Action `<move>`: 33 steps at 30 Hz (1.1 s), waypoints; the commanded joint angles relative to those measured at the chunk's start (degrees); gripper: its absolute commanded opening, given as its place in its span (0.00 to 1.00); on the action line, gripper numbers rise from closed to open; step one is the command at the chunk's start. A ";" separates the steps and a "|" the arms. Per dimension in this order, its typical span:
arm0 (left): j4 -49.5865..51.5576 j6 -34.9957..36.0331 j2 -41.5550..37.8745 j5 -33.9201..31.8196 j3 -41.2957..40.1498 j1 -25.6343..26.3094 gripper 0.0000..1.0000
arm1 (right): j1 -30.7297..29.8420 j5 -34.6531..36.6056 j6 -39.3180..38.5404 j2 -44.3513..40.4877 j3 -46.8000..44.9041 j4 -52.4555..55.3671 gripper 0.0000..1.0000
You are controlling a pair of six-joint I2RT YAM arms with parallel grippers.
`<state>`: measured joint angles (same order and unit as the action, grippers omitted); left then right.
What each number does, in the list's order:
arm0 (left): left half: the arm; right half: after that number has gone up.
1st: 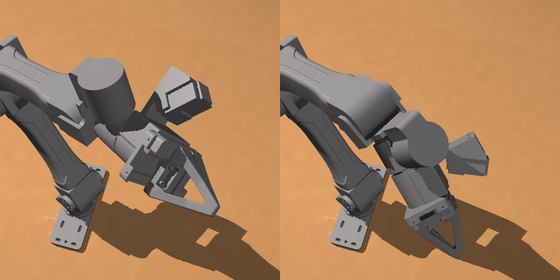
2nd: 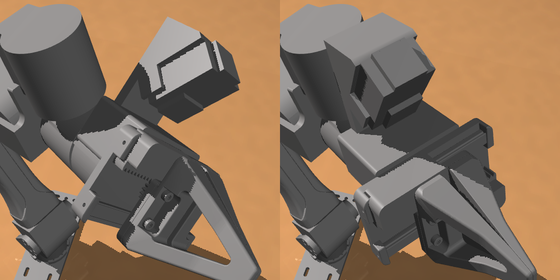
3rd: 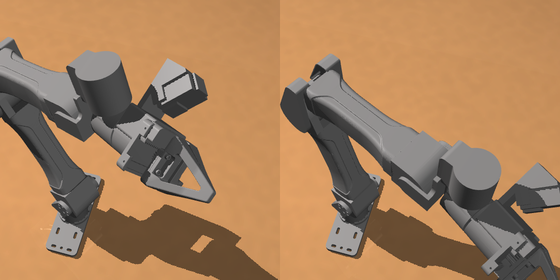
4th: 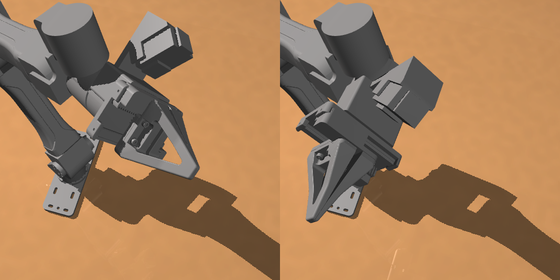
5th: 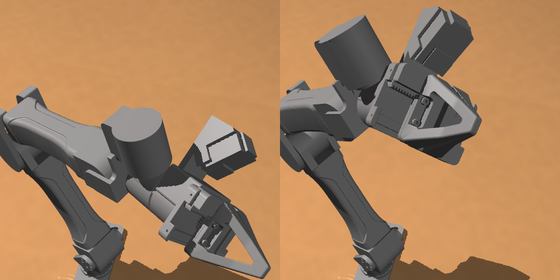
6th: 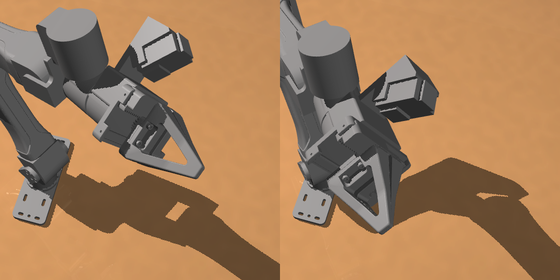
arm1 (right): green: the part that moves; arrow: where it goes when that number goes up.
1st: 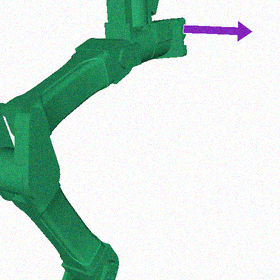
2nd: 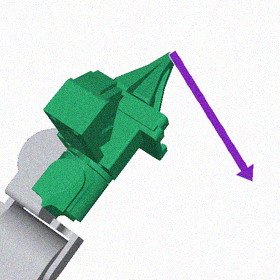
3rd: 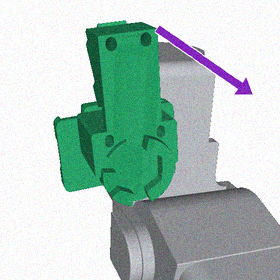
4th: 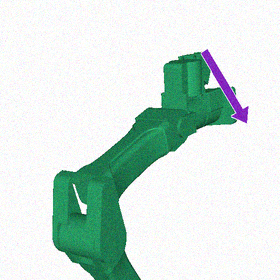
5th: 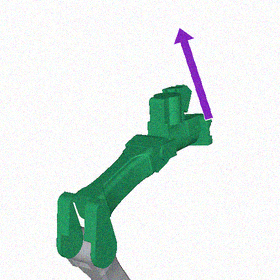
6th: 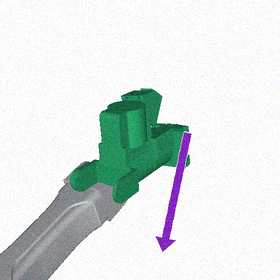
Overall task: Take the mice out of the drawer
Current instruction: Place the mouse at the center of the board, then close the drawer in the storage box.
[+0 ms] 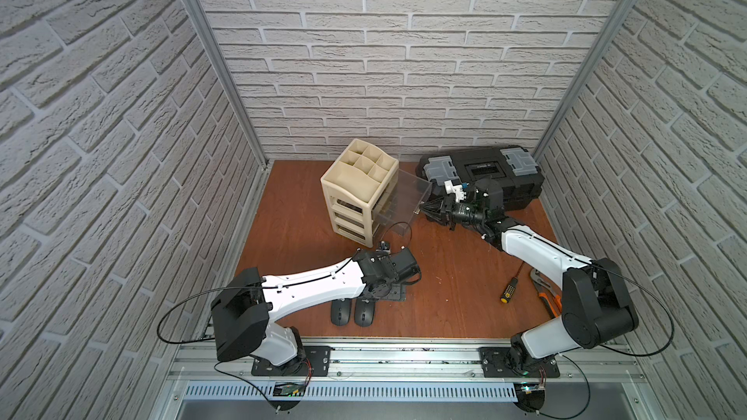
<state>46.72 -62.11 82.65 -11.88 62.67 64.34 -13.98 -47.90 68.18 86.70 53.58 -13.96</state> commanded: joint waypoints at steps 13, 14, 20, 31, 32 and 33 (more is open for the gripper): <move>7.75 28.51 -7.75 8.86 23.02 -21.29 0.98 | -1.40 2.05 -0.31 -1.09 -1.46 -1.34 0.07; 7.90 29.58 -7.78 9.54 23.97 -22.97 0.98 | -1.53 2.11 -0.38 -1.09 -1.31 -0.97 0.07; 9.50 37.65 -4.47 10.54 32.61 -33.20 0.98 | -1.68 2.12 -0.55 -0.74 -0.57 0.24 0.07; 4.69 46.15 3.91 15.69 42.36 -49.65 0.98 | -2.59 2.30 -0.11 0.67 1.82 0.80 0.07; 3.84 46.44 4.69 16.74 42.38 -50.70 0.98 | -2.73 2.38 -0.62 0.54 2.11 1.47 0.07; 2.95 46.78 5.53 17.91 42.44 -51.71 0.98 | -2.82 2.51 -0.83 0.58 2.36 2.03 0.07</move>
<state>53.74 -18.57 86.70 2.15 103.79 14.74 -15.53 -45.91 69.17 86.94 53.95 -12.64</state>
